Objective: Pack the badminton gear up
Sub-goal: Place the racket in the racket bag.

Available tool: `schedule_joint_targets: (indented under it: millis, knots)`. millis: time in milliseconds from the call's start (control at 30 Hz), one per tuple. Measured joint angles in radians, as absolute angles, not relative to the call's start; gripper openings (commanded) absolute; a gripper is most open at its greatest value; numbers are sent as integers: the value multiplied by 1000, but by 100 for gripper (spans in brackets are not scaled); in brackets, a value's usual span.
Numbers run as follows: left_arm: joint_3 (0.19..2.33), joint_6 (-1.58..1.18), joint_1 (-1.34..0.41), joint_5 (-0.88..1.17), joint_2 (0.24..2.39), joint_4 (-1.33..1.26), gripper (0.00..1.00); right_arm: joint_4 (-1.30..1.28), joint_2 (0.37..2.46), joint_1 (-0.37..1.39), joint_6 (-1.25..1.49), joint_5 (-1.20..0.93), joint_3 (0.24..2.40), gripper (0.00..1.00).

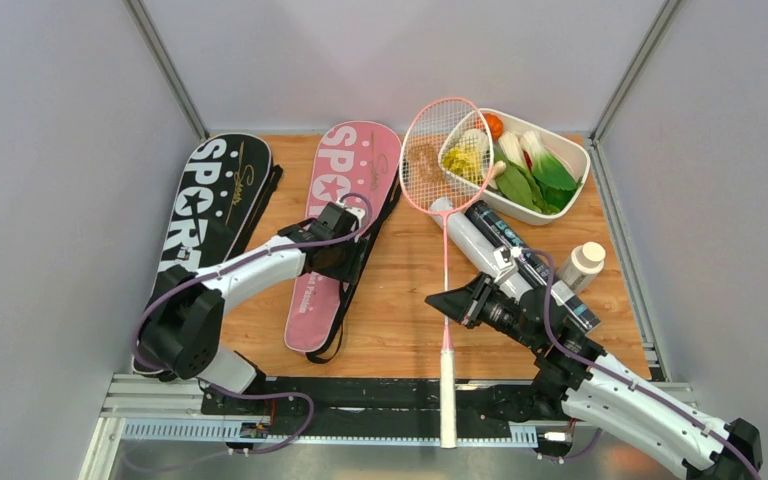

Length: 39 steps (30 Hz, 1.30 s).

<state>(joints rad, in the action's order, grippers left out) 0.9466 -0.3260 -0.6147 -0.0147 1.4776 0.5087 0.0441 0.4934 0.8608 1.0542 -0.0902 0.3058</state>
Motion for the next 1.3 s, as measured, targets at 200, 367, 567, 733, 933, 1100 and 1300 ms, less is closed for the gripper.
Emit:
schedule_joint_targets:
  millis: [200, 367, 567, 733, 933, 1100, 1300]
  knots:
    - [949, -298, -648, -93, 1578, 482, 60, -10, 489, 861, 1055, -72, 279, 0]
    - [983, -281, -685, -162, 1658, 477, 60, -16, 499, 861, 1054, -62, 279, 0]
    - [1042, -270, -727, -273, 1725, 482, 20, -19, 514, 861, 1054, -60, 279, 0]
    - [1063, -258, -737, -318, 1741, 502, 0, -19, 517, 861, 1056, -61, 276, 0]
    - [1090, -279, -737, -323, 1735, 542, 0, -19, 557, 861, 1068, -86, 274, 0]
    - [1108, -336, -722, -290, 1662, 573, 0, -19, 589, 861, 1081, -146, 234, 0]
    - [1142, -430, -654, -190, 1584, 589, 0, -58, 546, 861, 1115, -200, 187, 0]
